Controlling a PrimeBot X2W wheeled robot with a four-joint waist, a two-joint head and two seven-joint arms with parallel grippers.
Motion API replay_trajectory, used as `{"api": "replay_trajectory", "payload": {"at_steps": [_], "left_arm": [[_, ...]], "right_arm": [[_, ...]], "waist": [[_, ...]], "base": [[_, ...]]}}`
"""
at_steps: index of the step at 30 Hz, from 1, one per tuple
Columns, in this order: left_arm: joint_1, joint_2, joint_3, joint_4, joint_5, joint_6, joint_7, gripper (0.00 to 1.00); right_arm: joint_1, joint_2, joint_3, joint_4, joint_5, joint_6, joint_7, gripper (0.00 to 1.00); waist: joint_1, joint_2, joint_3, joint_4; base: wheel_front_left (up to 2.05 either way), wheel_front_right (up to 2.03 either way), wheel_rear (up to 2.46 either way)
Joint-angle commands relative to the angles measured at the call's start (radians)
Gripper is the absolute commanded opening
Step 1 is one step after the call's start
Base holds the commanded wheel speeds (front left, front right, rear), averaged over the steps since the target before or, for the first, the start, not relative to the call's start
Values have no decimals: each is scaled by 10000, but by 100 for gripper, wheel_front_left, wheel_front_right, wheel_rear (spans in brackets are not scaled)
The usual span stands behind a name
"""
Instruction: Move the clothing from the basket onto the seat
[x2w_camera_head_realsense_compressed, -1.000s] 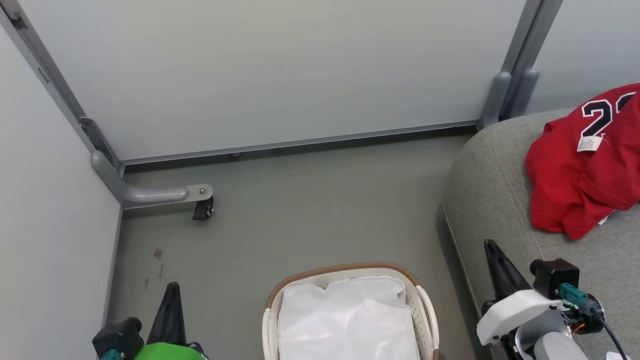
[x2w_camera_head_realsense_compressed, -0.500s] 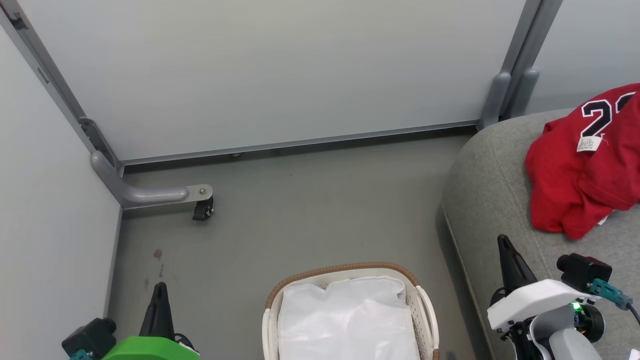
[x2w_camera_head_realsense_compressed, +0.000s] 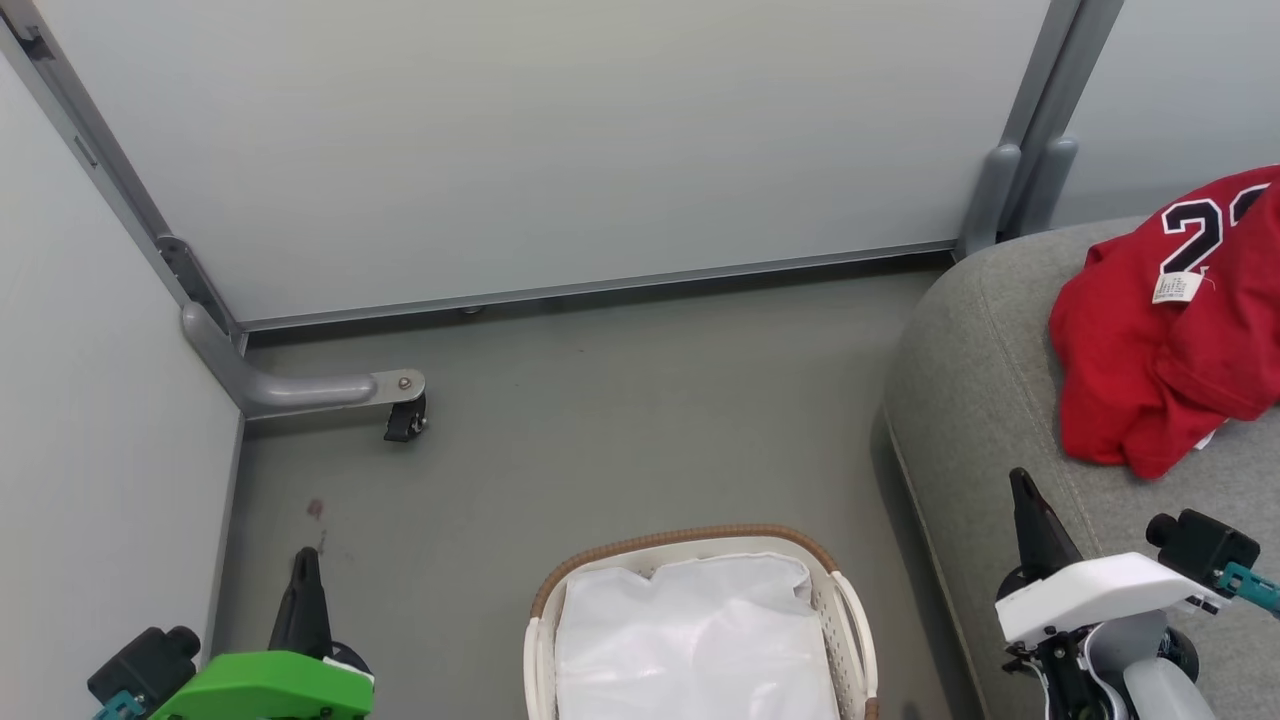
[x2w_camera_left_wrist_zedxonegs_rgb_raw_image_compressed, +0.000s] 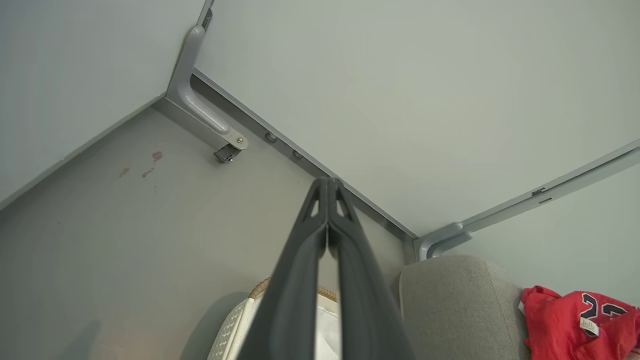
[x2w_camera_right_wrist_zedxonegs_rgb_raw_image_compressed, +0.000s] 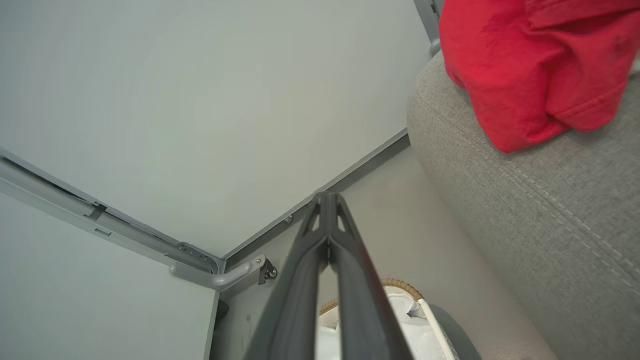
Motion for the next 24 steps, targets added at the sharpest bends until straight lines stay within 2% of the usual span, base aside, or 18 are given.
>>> {"api": "replay_trajectory", "payload": {"at_steps": [1, 24], "left_arm": [[-320, 30, 99, -139, -350, -66, 73, 0], [-609, 39, 446, -304, -2839, -133, 799, 0]], "right_arm": [[-55, -63, -70, -193, 390, -2, 94, 0], [14, -86, -330, -480, 3233, -4, 804, 0]], "waist": [[0, 0, -1, -1], [0, 0, -7, -18]], "base": [[0, 0, 0], [0, 0, 0]]}}
